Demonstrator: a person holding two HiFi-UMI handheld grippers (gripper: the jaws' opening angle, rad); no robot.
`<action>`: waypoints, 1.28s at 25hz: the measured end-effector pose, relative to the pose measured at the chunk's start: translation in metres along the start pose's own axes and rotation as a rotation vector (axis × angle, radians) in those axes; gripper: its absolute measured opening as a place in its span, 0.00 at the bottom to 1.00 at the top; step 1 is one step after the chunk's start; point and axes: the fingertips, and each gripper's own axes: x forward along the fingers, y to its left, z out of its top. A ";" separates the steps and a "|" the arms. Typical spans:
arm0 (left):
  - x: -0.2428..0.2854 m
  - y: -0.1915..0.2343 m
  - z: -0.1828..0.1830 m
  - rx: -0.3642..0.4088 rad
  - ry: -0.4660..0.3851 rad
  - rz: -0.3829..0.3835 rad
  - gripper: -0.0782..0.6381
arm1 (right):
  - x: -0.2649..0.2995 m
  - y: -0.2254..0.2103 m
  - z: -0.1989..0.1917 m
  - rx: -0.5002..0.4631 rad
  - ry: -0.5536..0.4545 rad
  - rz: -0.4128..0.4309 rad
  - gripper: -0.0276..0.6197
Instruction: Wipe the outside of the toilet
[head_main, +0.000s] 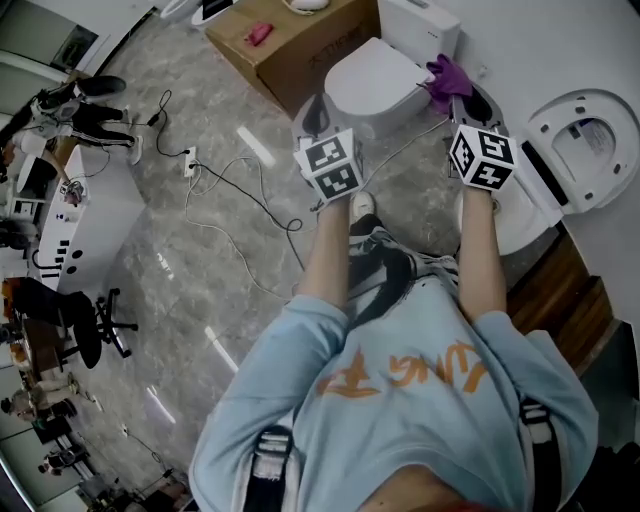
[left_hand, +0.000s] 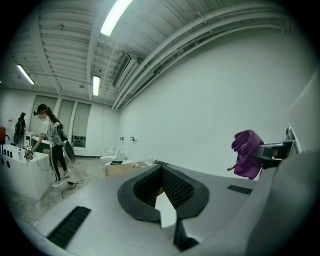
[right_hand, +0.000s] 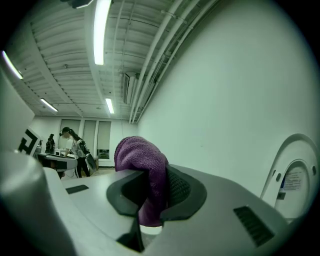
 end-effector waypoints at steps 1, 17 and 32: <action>0.004 -0.003 0.001 0.004 -0.002 -0.006 0.14 | 0.004 -0.005 0.000 0.004 -0.002 -0.007 0.15; 0.159 0.012 0.004 -0.016 -0.015 -0.058 0.14 | 0.154 -0.037 -0.003 -0.101 -0.007 -0.045 0.15; 0.436 0.049 -0.023 -0.001 0.168 -0.239 0.14 | 0.416 -0.022 -0.098 -0.037 0.216 -0.056 0.15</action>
